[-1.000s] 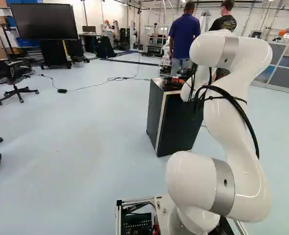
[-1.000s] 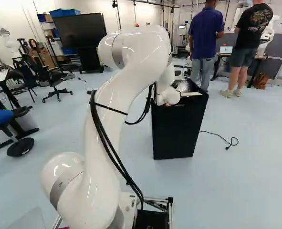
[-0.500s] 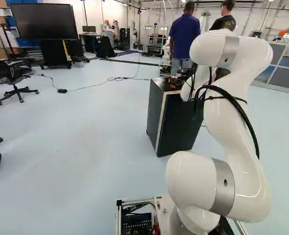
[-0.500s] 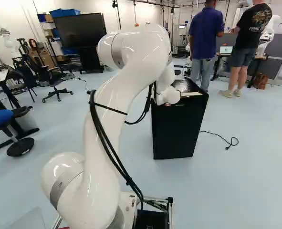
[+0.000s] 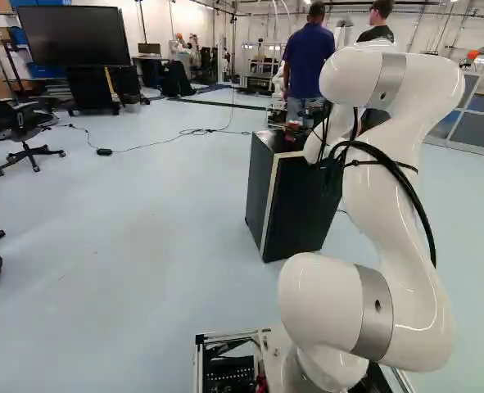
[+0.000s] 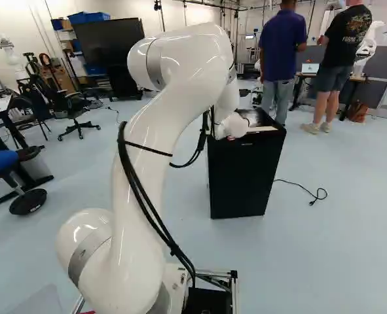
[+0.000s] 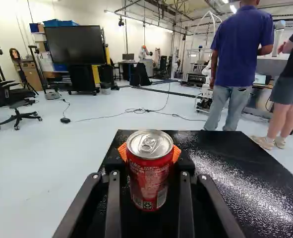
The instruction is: Grab a drink from the fridge
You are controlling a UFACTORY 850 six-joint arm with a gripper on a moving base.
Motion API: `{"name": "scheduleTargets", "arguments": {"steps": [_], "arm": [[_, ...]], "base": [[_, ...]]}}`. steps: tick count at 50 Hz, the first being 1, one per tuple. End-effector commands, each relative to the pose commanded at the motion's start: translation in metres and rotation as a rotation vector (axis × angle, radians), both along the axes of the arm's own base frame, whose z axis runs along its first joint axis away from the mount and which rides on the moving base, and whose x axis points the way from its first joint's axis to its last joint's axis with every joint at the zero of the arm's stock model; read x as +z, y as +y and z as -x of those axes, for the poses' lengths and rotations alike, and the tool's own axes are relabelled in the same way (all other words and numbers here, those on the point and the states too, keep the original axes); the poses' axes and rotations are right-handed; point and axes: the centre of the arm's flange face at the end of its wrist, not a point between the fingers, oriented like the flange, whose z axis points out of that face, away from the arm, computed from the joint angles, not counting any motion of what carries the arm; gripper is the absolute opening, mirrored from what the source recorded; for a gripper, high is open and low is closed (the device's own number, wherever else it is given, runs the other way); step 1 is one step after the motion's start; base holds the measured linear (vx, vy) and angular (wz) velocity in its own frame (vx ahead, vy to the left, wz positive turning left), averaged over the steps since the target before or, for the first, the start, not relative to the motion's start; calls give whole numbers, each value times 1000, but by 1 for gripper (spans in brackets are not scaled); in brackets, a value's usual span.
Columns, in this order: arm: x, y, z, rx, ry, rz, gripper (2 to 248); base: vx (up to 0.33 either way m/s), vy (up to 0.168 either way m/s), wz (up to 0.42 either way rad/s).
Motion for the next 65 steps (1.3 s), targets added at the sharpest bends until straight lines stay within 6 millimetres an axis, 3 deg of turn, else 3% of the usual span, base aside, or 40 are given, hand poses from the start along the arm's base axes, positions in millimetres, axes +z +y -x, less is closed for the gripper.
{"name": "scheduleTargets", "arguments": {"steps": [38, 65], "arm": [[46, 0, 0, 0, -62, 30, 98], [50, 6, 3, -2, -64, 30, 98]], "base": [[0, 0, 0], [0, 0, 0]]}}
